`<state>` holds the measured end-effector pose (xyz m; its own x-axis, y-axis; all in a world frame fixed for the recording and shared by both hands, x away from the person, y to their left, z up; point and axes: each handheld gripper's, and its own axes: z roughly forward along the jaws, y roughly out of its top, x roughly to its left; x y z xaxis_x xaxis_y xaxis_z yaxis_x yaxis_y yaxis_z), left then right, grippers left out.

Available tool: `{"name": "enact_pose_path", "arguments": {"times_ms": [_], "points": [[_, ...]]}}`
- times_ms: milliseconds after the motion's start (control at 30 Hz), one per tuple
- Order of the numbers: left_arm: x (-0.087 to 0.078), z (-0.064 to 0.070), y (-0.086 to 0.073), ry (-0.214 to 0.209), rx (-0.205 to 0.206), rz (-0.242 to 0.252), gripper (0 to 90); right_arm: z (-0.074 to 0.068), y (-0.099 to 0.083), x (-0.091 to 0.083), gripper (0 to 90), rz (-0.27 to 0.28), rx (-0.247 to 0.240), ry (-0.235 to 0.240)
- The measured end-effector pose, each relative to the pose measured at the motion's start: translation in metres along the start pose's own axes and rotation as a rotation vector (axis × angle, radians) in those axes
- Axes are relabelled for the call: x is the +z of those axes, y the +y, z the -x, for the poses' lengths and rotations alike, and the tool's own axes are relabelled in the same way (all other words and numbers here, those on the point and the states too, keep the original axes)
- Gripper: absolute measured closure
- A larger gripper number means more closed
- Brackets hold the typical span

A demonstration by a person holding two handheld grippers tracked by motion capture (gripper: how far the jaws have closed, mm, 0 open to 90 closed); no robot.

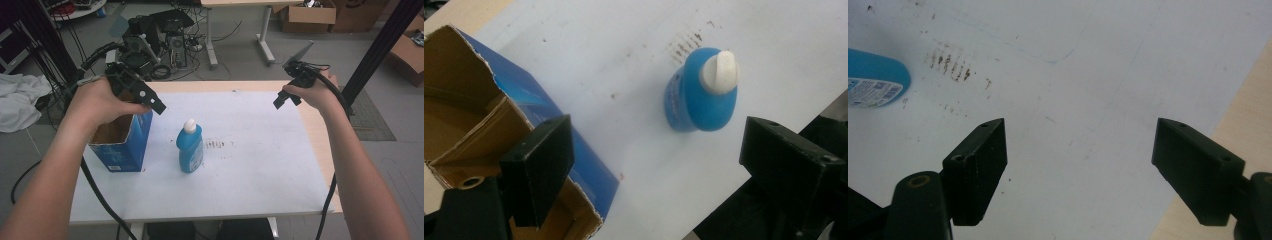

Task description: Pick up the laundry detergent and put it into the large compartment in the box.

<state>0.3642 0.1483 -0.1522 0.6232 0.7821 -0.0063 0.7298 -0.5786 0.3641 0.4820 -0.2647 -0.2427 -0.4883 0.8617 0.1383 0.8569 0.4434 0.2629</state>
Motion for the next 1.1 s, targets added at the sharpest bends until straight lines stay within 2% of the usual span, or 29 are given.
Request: {"name": "enact_pose_path", "arguments": {"times_ms": [333, 733, 1100], "points": [[-0.002, 0.009, 0.000, 0.009, -0.018, 0.010, 15.4, 0.001, -0.003, -0.003, 22.3, 0.007, -0.002, 0.001], [0.010, 0.029, 0.009, -0.012, -0.018, 0.016, 15.5, 0.004, -0.008, -0.005, 22.3, 0.013, -0.004, 0.004], [0.024, 0.042, 0.013, -0.005, -0.029, 0.014, 15.5, 0.003, -0.008, -0.005, 22.2, 0.015, -0.010, 0.006]]}}
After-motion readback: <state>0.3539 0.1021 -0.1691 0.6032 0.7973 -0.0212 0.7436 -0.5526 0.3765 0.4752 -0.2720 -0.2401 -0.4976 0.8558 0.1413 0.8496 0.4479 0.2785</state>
